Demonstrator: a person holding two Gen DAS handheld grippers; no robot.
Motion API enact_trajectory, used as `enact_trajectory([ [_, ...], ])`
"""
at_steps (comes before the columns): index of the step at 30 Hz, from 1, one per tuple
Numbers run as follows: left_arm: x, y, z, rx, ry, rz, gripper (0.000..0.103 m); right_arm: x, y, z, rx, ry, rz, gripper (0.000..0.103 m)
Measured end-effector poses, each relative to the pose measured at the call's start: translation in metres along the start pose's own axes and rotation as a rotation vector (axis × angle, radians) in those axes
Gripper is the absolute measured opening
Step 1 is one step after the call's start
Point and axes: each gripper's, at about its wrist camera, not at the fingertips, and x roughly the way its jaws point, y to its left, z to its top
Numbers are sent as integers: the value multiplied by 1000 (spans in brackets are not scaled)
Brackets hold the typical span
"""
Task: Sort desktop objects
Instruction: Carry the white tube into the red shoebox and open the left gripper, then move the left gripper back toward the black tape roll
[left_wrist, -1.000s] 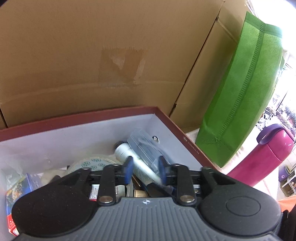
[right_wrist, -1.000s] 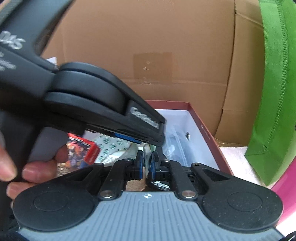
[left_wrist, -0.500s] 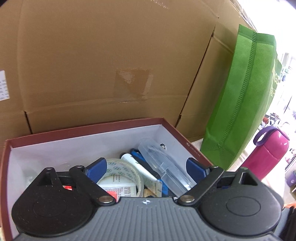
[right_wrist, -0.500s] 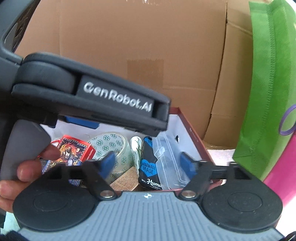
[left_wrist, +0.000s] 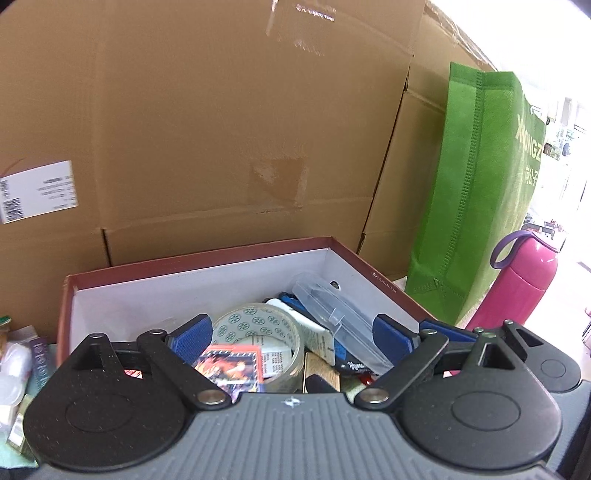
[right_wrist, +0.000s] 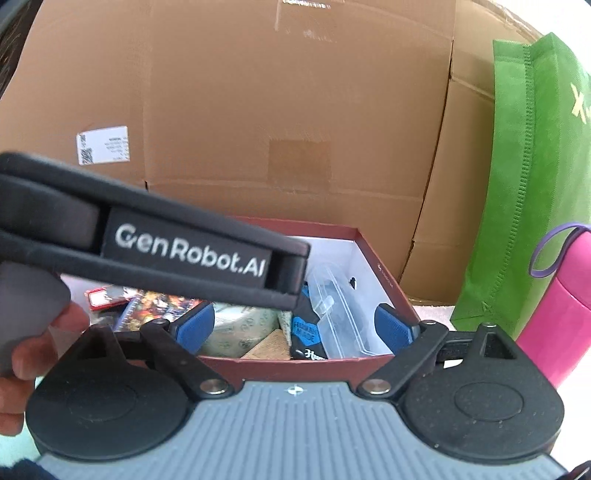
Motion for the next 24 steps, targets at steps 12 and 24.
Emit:
enact_trajectory([
  [12,-53,14,-24,-35,-16,41,96,-35,23,0,-16,-20,34,92],
  [24,-133,46,-59,-89,-43,121,96,-144,70,-20,-117,-11,128,92],
])
